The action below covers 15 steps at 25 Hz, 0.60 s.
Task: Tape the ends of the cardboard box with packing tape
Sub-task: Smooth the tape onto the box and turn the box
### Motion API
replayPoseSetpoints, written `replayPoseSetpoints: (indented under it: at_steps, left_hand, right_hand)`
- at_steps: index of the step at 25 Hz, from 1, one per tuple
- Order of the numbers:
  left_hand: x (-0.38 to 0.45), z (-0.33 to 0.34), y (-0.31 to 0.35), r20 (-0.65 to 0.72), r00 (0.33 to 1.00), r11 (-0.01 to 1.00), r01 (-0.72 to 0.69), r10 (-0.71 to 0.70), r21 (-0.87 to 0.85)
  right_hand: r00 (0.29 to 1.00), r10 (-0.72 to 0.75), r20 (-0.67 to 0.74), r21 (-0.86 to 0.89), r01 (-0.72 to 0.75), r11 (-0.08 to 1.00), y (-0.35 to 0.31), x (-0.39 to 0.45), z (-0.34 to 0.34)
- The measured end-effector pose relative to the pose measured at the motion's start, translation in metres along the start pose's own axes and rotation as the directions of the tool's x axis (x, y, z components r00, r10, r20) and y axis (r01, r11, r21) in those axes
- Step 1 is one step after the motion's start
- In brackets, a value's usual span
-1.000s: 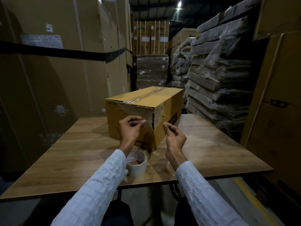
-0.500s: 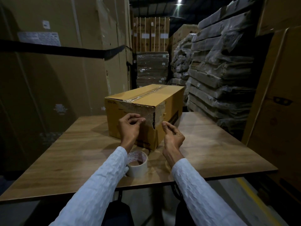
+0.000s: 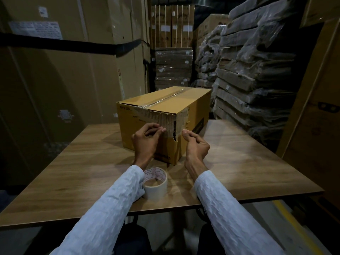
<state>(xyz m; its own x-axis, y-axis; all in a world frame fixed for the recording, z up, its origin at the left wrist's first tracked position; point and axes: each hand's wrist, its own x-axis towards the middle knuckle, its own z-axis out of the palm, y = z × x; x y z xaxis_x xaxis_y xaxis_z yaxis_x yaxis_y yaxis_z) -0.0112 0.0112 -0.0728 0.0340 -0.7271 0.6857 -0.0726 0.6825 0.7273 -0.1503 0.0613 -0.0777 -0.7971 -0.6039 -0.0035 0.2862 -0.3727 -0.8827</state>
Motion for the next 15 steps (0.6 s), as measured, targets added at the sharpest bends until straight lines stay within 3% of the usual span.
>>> replayPoseSetpoints:
  at_steps: [4,7,10,12,15]
  left_hand:
    - [0.006,-0.002,-0.003,0.081,0.99,0.982,-0.127,0.117,0.138]
    - [0.017,-0.003,-0.007,0.08,0.992,0.941,-0.118,0.098,0.317]
    - [0.031,-0.004,-0.011,0.146,0.958,0.721,-0.282,0.246,0.633]
    - [0.042,-0.006,-0.009,0.344,0.884,0.601,-0.467,0.315,0.649]
    - [0.053,-0.006,-0.003,0.464,0.837,0.656,-0.527,0.291,0.54]
  right_hand:
    - [0.998,-0.063,0.032,-0.058,0.065,0.996,0.009,0.009,0.002]
    - [0.996,-0.081,0.044,-0.079,0.084,0.993,0.014,0.011,0.003]
    - [0.995,-0.085,0.058,-0.071,0.089,0.994,0.016,0.014,0.004]
    - [0.996,-0.074,0.05,-0.059,0.077,0.995,0.018,0.018,0.006]
    - [0.999,-0.025,0.043,-0.055,0.028,0.998,0.016,0.024,0.006]
